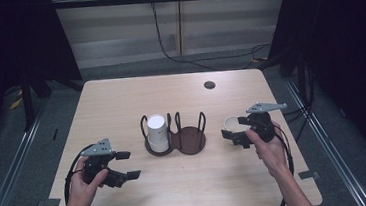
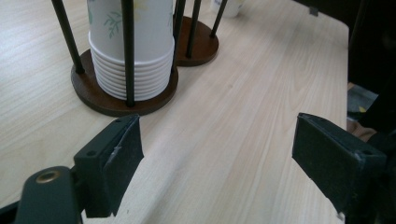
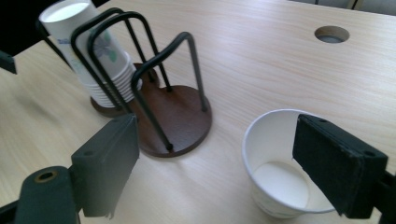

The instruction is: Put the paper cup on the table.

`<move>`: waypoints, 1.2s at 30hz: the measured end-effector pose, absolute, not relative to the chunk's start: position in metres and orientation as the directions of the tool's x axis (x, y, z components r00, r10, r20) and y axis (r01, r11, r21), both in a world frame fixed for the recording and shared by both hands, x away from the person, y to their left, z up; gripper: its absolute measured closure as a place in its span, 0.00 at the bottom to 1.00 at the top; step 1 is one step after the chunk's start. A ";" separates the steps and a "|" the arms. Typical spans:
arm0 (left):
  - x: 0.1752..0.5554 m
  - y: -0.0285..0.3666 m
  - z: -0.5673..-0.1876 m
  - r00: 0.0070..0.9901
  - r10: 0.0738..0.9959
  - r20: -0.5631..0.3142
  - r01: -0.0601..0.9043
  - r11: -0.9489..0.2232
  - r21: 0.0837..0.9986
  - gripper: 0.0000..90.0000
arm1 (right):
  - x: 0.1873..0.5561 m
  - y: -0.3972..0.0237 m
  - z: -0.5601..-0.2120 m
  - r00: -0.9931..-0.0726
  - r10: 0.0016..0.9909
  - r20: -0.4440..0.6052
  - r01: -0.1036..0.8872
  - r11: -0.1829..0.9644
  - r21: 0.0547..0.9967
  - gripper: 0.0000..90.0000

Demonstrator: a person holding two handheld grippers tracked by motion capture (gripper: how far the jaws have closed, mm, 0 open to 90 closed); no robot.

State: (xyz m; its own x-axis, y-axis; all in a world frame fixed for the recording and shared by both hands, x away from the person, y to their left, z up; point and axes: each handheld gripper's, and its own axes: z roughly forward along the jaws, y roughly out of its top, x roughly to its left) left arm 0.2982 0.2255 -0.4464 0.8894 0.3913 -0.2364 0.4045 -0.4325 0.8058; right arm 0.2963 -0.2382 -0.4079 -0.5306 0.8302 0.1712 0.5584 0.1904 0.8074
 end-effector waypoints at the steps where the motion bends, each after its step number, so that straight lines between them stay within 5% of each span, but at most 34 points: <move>1: 0.297 0.226 -0.446 0.891 0.395 -0.225 0.397 -0.434 0.809 0.18 | 0.294 -0.237 -0.408 -0.535 0.827 0.172 0.553 0.189 0.811 0.16; 36: 0.273 0.212 -0.468 0.824 0.518 -0.231 0.457 -0.367 0.810 0.18 | 0.236 -0.160 -0.460 -0.640 0.742 0.200 0.514 0.219 0.830 0.17</move>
